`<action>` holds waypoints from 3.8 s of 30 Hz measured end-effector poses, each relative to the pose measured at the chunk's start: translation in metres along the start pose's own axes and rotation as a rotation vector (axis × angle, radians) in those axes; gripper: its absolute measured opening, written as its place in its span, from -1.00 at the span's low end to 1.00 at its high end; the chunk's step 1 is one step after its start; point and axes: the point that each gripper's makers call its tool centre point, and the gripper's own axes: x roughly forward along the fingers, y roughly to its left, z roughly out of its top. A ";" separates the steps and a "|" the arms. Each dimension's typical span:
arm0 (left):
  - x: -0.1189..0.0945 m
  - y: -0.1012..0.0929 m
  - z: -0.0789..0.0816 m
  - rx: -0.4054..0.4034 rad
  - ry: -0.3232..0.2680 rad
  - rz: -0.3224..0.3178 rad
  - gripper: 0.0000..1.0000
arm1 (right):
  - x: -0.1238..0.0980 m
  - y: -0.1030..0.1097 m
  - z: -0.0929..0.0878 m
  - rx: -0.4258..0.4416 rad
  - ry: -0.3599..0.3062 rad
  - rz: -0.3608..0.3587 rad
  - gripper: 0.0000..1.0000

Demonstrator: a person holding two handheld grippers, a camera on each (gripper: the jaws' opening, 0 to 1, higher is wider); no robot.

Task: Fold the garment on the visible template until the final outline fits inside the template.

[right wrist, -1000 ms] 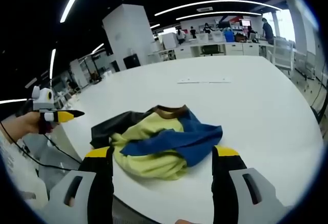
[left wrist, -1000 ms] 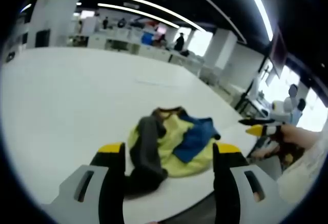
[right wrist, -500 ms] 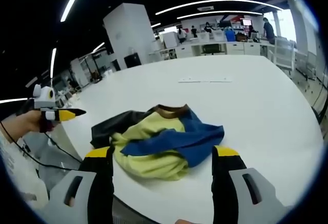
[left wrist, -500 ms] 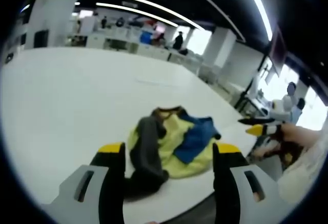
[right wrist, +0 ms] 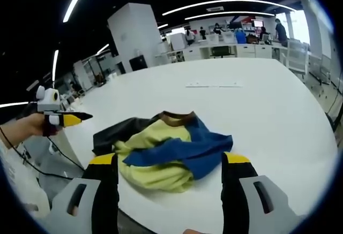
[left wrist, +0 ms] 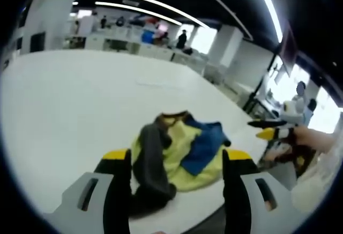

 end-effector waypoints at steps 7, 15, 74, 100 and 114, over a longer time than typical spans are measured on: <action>0.009 0.001 0.005 0.021 0.014 -0.015 0.30 | 0.003 -0.003 0.005 -0.019 0.003 0.003 0.56; 0.020 0.001 0.008 0.036 0.033 -0.032 0.30 | 0.006 -0.006 0.008 -0.035 0.009 0.007 0.56; 0.090 0.026 0.034 0.072 0.103 -0.092 0.28 | 0.067 -0.036 0.039 -0.084 0.042 0.044 0.52; 0.116 0.040 0.035 0.062 0.131 -0.111 0.24 | 0.092 -0.049 0.044 -0.108 0.076 0.063 0.50; 0.136 0.040 0.029 0.116 0.186 -0.144 0.21 | 0.107 -0.058 0.043 -0.118 0.092 0.095 0.48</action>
